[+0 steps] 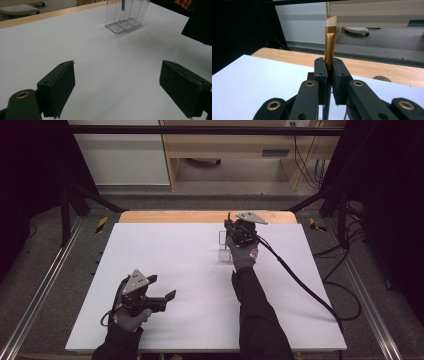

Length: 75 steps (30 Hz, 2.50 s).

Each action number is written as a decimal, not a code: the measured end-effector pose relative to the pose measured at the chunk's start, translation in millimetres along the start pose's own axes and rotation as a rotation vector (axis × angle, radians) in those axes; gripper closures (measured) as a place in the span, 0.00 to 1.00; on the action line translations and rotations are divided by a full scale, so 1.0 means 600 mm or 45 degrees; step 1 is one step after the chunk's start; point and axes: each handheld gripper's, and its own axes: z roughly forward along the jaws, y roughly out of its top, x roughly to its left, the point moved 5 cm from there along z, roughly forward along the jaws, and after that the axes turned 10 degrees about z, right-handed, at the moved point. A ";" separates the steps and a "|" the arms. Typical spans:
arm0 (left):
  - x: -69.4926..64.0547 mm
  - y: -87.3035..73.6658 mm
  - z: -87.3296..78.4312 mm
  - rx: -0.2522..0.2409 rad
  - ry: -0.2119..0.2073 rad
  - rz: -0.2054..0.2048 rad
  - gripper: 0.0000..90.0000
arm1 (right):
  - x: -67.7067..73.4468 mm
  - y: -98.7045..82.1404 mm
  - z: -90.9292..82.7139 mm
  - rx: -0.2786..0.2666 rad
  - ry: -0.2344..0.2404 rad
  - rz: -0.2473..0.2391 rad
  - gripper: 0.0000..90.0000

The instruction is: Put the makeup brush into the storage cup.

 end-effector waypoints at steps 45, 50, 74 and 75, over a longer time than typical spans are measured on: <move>-0.005 -0.001 0.005 0.013 -0.004 0.014 0.14 | -0.013 -0.035 -0.076 0.056 0.102 -0.046 0.54; -0.005 0.000 0.004 0.007 -0.001 0.007 0.14 | -0.010 -0.028 -0.109 0.042 0.150 -0.047 0.42; 0.001 -0.001 0.004 0.009 0.019 -0.004 0.13 | -0.036 -0.062 -0.230 0.042 0.224 -0.127 0.20; 0.001 -0.001 0.004 0.009 0.020 -0.003 0.13 | -0.038 -0.064 -0.233 0.043 0.229 -0.119 0.20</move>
